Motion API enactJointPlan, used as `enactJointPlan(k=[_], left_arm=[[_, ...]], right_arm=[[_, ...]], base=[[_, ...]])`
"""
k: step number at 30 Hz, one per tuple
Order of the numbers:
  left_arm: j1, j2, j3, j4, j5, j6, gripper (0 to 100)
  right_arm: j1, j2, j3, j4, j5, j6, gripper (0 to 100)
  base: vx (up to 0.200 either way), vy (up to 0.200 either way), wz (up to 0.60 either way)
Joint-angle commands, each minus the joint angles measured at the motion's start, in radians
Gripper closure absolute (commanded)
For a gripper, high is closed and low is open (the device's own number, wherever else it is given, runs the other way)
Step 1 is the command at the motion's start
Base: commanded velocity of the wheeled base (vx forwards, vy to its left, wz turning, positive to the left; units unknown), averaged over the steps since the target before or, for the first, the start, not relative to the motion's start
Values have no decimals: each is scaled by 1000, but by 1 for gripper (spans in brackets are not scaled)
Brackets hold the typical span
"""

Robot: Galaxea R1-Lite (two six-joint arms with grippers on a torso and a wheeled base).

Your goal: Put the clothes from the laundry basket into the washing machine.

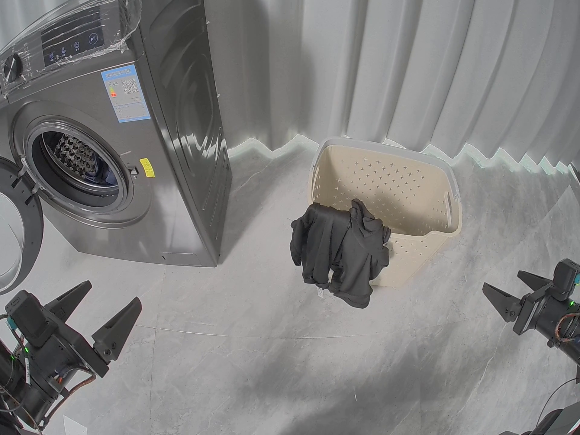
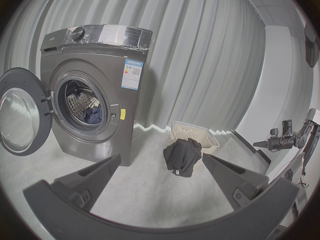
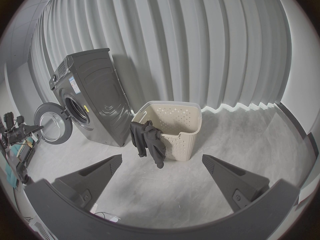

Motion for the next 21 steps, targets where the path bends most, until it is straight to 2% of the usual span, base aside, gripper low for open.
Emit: enactJointPlan(k=[1, 3, 10, 12, 15, 18, 21], left_arm=[[0, 8, -1, -2, 1, 0, 0], [0, 5, -1, -2, 1, 0, 0], [-3, -1, 9, -2, -1, 0, 0], [-1, -1, 4, -2, -1, 0, 0], [0, -1, 7, -2, -1, 0, 0], [0, -3, 9, -5, -1, 0, 0], [0, -3, 7, -6, -1, 2, 0]], right_arm=[[18, 87, -10, -36, 1, 1, 0], [24, 101, -14, -45, 1, 1, 0], [91, 197, -54, -73, 3, 36, 0], [91, 246, -77, -74, 3, 42, 0], [91, 334, -106, -83, 24, 44, 0], [91, 432, -129, -149, 58, 41, 0], [90, 532, -151, -229, 72, 41, 0]], base=[[200, -200, 0], [200, -200, 0], [200, 0, 0], [200, 0, 0], [0, 0, 0], [0, 0, 0], [0, 0, 0]])
